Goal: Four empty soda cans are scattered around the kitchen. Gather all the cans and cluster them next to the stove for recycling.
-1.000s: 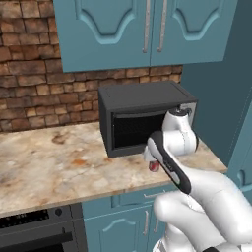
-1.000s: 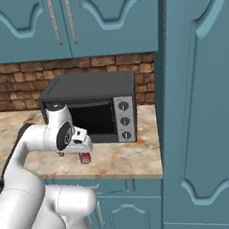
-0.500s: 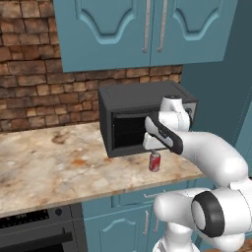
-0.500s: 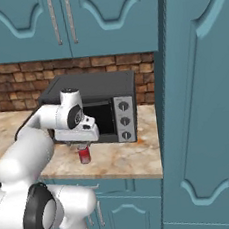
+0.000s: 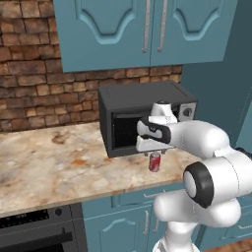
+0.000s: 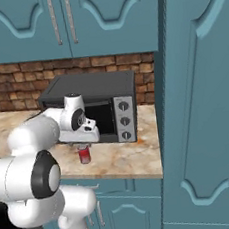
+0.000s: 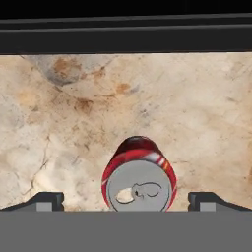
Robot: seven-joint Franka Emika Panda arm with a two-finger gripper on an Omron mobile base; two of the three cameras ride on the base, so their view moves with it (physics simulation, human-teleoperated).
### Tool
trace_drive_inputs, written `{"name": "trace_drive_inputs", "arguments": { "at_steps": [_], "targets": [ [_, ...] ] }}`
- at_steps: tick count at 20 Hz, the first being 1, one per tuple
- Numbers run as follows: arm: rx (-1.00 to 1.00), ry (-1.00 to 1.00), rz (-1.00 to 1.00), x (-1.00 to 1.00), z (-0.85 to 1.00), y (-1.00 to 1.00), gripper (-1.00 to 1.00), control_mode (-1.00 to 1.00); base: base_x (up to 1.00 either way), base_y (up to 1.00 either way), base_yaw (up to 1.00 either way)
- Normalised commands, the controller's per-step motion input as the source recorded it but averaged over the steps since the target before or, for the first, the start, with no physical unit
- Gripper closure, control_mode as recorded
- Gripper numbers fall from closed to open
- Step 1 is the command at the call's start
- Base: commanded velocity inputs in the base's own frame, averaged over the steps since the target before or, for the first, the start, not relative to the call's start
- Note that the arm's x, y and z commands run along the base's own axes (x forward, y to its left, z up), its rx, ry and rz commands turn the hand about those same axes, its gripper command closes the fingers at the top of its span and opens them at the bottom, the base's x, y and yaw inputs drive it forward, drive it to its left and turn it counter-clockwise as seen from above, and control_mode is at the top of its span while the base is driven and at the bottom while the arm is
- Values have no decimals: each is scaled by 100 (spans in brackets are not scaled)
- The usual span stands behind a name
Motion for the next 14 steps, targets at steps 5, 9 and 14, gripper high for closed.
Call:
{"name": "trace_drive_inputs", "arguments": {
  "at_steps": [5,9,14],
  "targets": [
    [0,2,0,63,-18,-9,-100,-100,0,0,0],
    [0,0,0,-4,0,-1,-100,-100,0,0,0],
    [0,0,0,-53,0,2,-100,-100,0,0,0]
  ]
}}
